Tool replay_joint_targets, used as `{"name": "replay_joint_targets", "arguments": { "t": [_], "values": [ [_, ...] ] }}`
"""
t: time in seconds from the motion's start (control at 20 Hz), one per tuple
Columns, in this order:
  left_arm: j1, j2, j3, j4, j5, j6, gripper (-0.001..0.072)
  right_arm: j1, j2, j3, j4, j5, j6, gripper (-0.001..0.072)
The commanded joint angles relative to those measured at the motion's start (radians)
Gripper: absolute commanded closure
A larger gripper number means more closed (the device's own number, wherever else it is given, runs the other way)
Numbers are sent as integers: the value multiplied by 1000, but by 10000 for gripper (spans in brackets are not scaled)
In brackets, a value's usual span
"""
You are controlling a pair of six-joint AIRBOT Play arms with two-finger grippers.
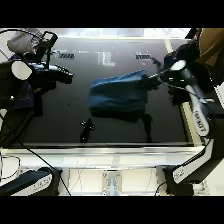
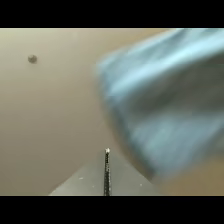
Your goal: Fold the clothes and pants, and hang the long-sleeved shirts on hangers.
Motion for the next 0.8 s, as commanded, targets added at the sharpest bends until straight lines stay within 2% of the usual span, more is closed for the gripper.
{"name": "replay_joint_targets", "arguments": {
  "t": [0.0,0.2,0.3,0.45,0.65,0.75],
  "values": [
    [0,3,0,1,1,-1,682,-255,134,9,-196,75,50,677],
    [0,2,0,6,2,-1,682,-578,248,4,-316,188,55,677],
    [0,2,0,9,2,-1,682,-740,303,-61,-352,197,52,677],
    [0,2,0,10,2,-1,683,-930,393,-264,-357,166,-19,677],
    [0,2,0,12,2,-1,683,-1114,511,-618,-423,32,-28,677],
    [0,2,0,13,2,-1,682,-1179,564,-755,-422,11,-50,676]
  ]
}}
